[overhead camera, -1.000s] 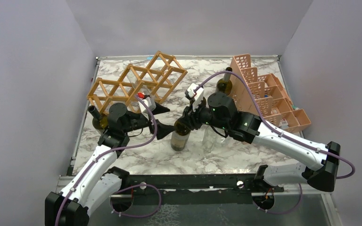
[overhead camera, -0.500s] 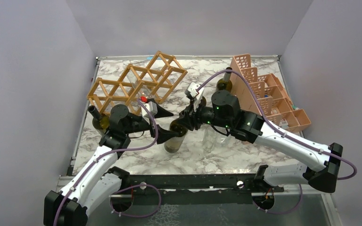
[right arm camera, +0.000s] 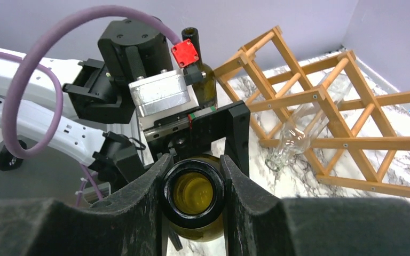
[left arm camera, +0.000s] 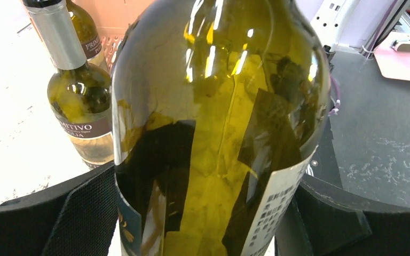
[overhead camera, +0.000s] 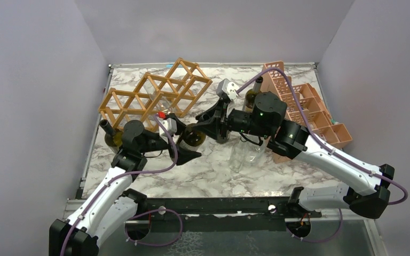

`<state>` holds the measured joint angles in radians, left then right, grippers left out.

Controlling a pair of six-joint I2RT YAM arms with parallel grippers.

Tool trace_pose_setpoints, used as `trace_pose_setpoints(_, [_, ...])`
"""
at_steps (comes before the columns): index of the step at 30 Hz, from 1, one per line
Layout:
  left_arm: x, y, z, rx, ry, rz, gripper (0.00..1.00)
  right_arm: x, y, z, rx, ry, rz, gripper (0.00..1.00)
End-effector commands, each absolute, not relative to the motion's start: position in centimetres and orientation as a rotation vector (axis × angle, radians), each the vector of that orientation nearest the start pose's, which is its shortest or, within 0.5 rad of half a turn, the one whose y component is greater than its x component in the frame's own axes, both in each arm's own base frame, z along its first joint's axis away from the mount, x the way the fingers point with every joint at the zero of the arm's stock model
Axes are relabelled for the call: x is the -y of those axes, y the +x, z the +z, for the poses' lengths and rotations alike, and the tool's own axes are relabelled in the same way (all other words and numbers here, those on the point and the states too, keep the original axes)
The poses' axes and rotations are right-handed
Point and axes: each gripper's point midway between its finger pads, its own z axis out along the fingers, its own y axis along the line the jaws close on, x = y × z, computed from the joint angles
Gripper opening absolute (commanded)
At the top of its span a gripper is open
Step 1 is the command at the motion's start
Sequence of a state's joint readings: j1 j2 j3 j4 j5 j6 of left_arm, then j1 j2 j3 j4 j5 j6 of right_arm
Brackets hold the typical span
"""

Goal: Put the wine bottle on the wine rack

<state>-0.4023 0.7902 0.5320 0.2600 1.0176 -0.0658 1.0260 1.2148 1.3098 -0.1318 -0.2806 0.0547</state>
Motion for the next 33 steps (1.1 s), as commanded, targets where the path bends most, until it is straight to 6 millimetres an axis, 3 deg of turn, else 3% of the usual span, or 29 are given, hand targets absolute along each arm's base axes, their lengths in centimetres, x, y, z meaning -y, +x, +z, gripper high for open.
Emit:
trace_pose_setpoints(1, [23.6, 17.0, 26.2, -1.254, 1.099, -1.107, 0.94, -36.2, 14.4, 48.3, -1.100, -0.915, 1.161, 0.01])
trace_pose_setpoints(3, [23.3, 17.7, 27.1, -1.215, 1.089, -1.017, 0.86, -35.9, 14.2, 48.5, -1.094, -0.913, 1.165, 0.01])
trace_pose_setpoints(5, [22.7, 18.4, 28.5, -1.151, 1.094, -0.891, 0.71, -35.5, 13.9, 48.5, -1.096, -0.913, 1.167, 0.01])
trace_pose_setpoints(8, [22.0, 19.1, 30.4, -1.054, 1.131, -0.732, 0.40, -35.1, 13.8, 47.7, -1.133, -0.921, 1.162, 0.01])
trace_pose_setpoints(10, [21.8, 19.6, 31.0, -0.989, 1.199, -0.635, 0.12, -34.8, 13.9, 46.8, -1.179, -0.915, 1.150, 0.01])
trace_pose_setpoints(12, [21.8, 19.9, 30.6, -0.951, 1.282, -0.568, 0.00, -34.4, 14.4, 45.6, -1.245, -0.897, 1.131, 0.01])
trace_pose_setpoints(13, [21.8, 20.2, 30.7, -0.917, 1.323, -0.525, 0.00, -34.2, 14.5, 44.8, -1.276, -0.897, 1.121, 0.08])
trace_pose_setpoints(17, [21.6, 21.4, 31.0, -0.823, 1.412, -0.366, 0.00, -33.5, 14.8, 42.3, -1.391, -0.891, 1.082, 0.57])
trace_pose_setpoints(19, [21.3, 22.2, 31.7, -0.778, 1.428, -0.270, 0.00, -33.0, 15.4, 41.5, -1.444, -0.859, 1.046, 0.66])
trace_pose_setpoints(25, [20.4, 24.3, 33.5, -0.685, 1.500, -0.030, 0.00, -31.2, 16.5, 41.2, -1.508, -0.784, 0.958, 0.71])
trace_pose_setpoints(30, [19.3, 25.0, 35.0, -0.619, 1.532, 0.146, 0.00, -31.0, 17.5, 37.6, -1.665, -0.839, 0.840, 0.71])
trace_pose_setpoints(33, [19.0, 25.5, 35.6, -0.646, 1.527, 0.167, 0.00, -31.2, 18.4, 35.9, -1.789, -0.822, 0.781, 0.67])
